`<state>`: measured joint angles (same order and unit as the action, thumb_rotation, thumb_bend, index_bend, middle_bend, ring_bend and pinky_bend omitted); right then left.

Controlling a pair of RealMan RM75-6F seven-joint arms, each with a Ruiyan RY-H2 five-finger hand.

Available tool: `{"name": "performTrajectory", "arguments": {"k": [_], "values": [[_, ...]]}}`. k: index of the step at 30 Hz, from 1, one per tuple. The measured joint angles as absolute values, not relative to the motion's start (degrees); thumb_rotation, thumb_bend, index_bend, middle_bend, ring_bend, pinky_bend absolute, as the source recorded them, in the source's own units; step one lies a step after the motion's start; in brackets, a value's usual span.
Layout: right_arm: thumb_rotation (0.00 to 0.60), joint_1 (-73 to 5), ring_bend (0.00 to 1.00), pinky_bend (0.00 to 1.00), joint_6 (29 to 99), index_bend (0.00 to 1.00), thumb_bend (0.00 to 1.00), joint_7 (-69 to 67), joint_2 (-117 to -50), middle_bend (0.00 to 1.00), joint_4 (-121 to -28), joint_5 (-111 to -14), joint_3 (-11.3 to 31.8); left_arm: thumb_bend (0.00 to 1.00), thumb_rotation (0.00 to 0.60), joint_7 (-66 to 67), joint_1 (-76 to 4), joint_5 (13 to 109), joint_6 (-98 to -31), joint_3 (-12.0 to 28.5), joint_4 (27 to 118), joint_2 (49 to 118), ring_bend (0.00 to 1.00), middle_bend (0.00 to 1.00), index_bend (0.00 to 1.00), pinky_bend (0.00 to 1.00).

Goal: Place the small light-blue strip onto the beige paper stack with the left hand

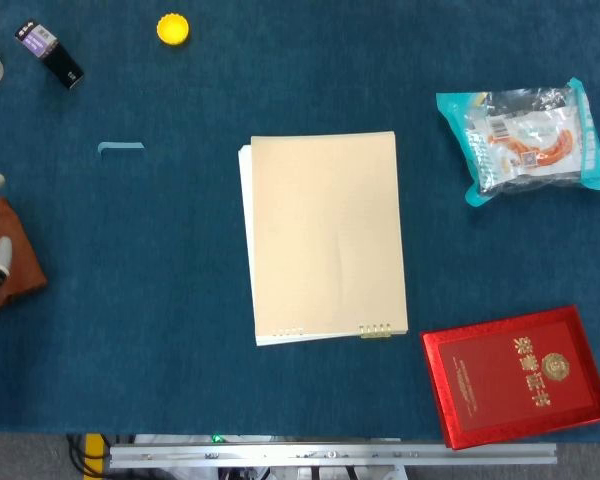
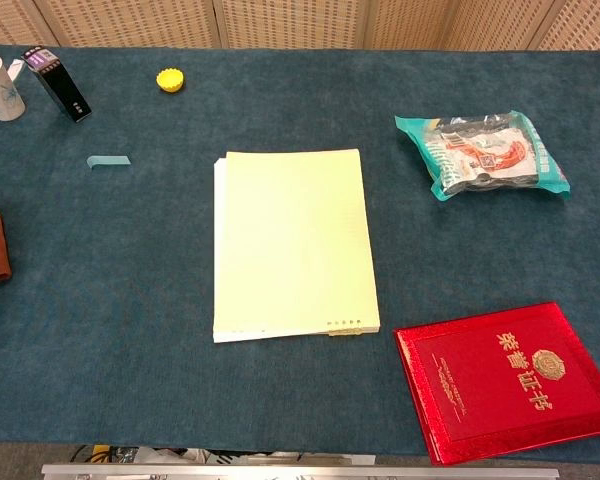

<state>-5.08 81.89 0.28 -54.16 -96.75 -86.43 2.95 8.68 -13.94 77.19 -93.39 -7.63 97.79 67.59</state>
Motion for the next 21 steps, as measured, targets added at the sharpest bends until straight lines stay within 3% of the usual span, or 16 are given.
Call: {"name": "performTrajectory", "arguments": {"k": [10,21], "values": [[0.600,-4.97,0.34,0.37,82.61,0.46,0.33,-0.69,-54.06,0.41,-96.33,-87.10,2.87,0.40,0.600,10.43,-11.21,79.36,-93.39,-5.56,100.37,67.23,0.40,0.41,0.22,0.51],[0.600,-5.53,0.36,0.37,82.75,0.46,0.34,-1.35,-54.33,0.41,-96.15,-88.22,2.96,0.40,0.600,11.43,-13.44,80.13,-87.27,-2.25,102.35,65.13,0.43,0.45,0.22,0.51]]}}
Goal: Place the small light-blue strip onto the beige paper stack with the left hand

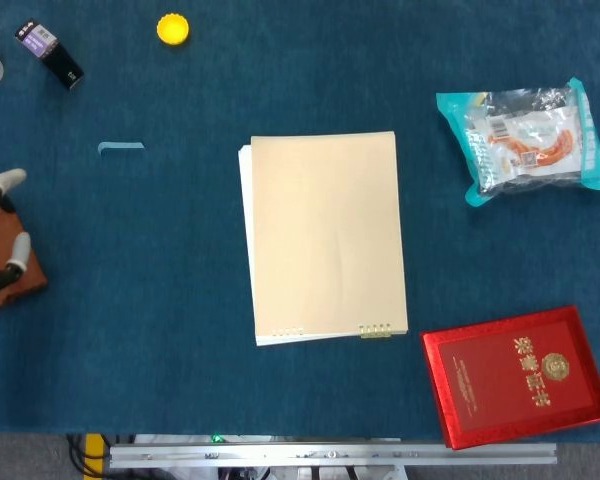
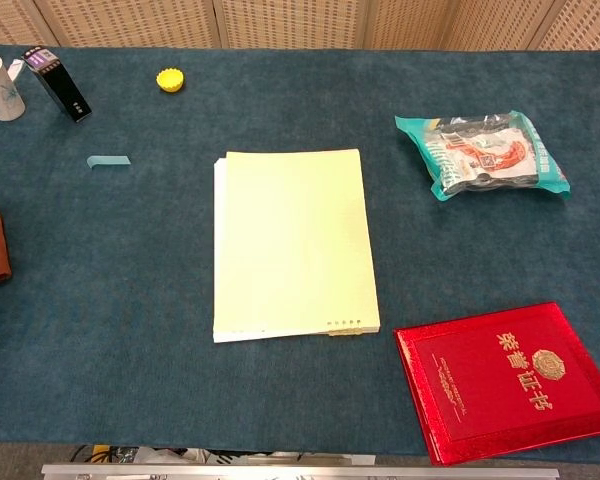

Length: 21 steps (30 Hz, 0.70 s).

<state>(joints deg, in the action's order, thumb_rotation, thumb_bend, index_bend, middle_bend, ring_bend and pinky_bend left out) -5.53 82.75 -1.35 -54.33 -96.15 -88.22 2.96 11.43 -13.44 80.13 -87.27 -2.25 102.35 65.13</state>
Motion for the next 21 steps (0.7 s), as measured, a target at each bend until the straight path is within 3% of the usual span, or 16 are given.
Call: {"name": "performTrajectory", "arguments": {"k": [4,15,21], "values": [[0.600,-5.67,0.36,0.37,83.13,0.46,0.33,-1.02,-54.20,0.41,-96.64,-88.50,3.18,0.40,0.600,11.68,-15.43,80.30,-84.07,-0.66,103.15,64.33,0.49,0.51,0.22,0.54],[0.600,-6.06,0.40,0.37,83.41,0.46,0.34,0.41,-53.28,0.41,-98.82,-89.18,3.35,0.40,0.600,12.67,-26.01,74.15,-66.32,5.08,102.63,63.01,0.83,0.82,0.26,0.90],[0.600,-5.97,0.41,0.37,83.30,0.46,0.34,1.08,-53.04,0.41,-99.45,-89.03,3.14,0.40,0.600,17.61,-32.97,65.46,-57.58,8.10,97.55,65.93,0.94,0.95,0.30,1.00]]}}
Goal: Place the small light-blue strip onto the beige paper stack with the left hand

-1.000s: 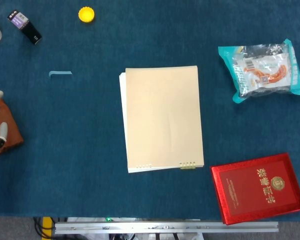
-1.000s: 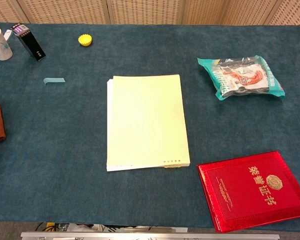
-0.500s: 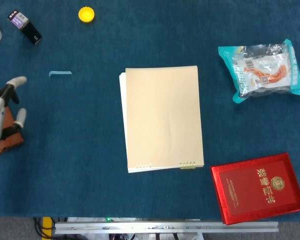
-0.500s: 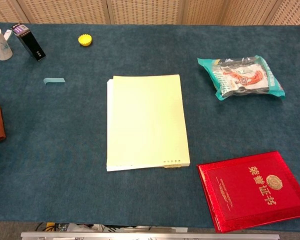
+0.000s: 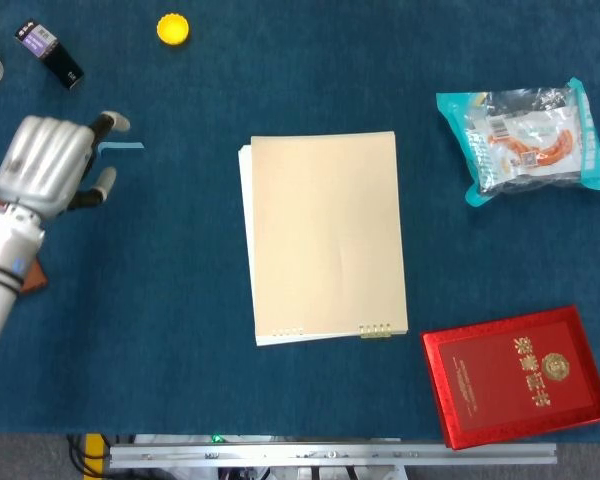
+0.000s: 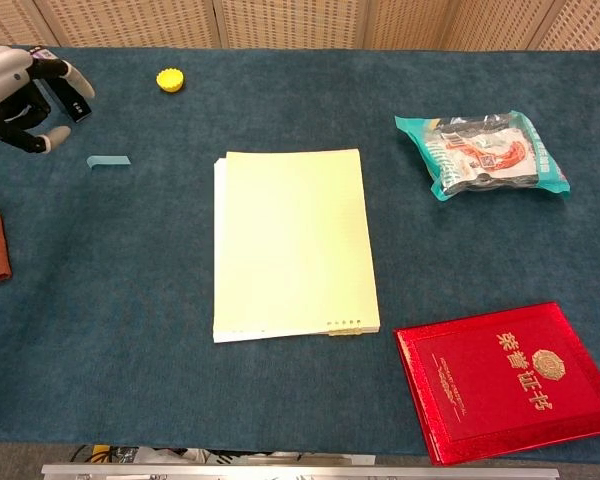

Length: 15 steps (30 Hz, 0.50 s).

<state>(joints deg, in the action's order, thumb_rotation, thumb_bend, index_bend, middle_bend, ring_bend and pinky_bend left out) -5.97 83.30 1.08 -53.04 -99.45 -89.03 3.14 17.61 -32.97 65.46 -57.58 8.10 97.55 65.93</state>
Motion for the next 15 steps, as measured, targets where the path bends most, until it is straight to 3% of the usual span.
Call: {"name": "performTrajectory", "arguments": {"k": [15], "values": [[0.600,-6.22,0.41,0.37,82.25,0.46,0.34,0.94,-53.39,0.41,-98.84,-88.30,2.88,0.34,0.600,32.50,-44.73,39.44,-49.07,10.04,79.10,79.08,0.98,1.00,0.36,1.00]]}}
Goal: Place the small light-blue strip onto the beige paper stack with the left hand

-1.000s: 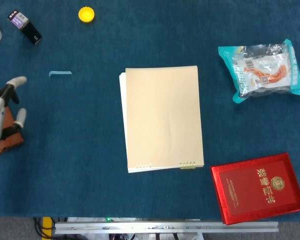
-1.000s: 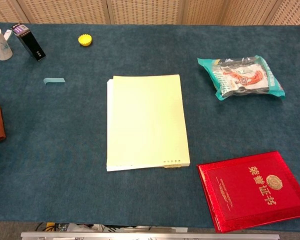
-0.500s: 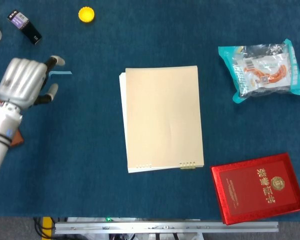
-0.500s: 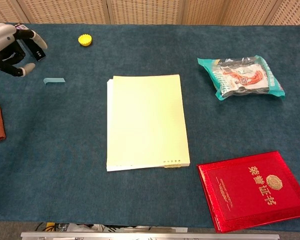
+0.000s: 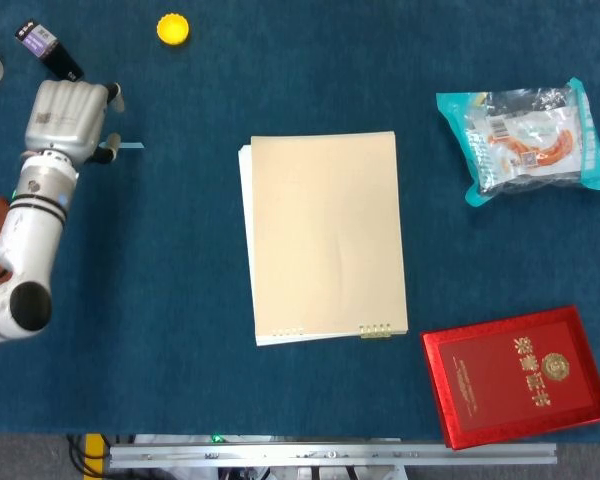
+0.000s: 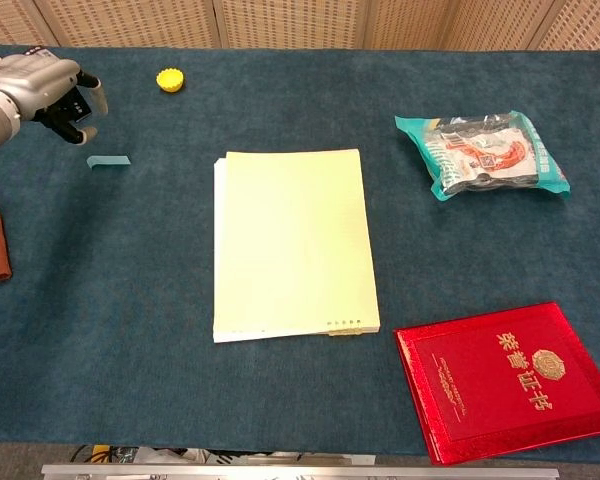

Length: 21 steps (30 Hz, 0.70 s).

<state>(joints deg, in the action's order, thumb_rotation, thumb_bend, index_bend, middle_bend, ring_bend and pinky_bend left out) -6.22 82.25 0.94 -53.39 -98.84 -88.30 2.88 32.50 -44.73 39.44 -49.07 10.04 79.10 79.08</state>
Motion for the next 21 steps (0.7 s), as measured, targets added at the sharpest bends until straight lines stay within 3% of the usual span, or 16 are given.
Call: {"name": "performTrajectory", "arguments": {"k": [11,21], "values": [[0.600,-5.87,0.41,0.37,82.05,0.46,0.34,-0.13,-53.56,0.41,-97.59,-87.38,2.68,0.31,0.600,38.68,-48.19,28.09,-49.05,8.72,73.02,84.81,0.99,1.00,0.38,1.00],[0.600,-5.59,0.41,0.37,82.09,0.46,0.34,-0.96,-53.52,0.41,-96.94,-87.02,2.58,0.31,0.600,37.20,-48.08,26.12,-48.76,8.61,69.53,87.97,1.00,1.00,0.40,1.00]]}}
